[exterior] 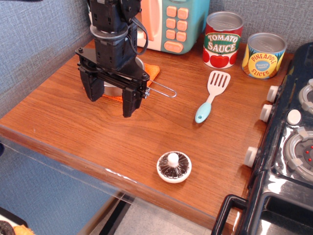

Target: Put the mushroom in the pot

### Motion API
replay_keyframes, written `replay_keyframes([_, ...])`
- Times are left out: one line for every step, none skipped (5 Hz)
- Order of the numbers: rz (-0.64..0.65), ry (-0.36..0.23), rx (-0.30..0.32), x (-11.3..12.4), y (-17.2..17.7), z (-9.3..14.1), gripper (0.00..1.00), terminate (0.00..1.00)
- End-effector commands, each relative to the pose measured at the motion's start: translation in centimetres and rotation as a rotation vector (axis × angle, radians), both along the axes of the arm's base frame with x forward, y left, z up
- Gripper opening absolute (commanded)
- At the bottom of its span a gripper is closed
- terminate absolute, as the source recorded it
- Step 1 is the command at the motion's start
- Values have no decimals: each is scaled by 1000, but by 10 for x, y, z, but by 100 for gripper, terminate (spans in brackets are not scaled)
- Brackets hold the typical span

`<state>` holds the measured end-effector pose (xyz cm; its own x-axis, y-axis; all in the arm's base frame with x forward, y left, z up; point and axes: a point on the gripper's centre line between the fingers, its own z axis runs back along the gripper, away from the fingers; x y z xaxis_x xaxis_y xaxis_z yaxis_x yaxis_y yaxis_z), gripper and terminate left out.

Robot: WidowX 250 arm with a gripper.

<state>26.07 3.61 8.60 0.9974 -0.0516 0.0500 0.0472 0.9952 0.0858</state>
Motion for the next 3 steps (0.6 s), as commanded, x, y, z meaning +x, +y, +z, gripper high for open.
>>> replay_keyframes([0, 0, 0, 0, 0, 0, 100, 0])
replay_keyframes([-17, -27, 5, 4, -8, -2, 100, 0])
replay_keyframes([-47, -58, -2, 7, -23, -6, 100, 0])
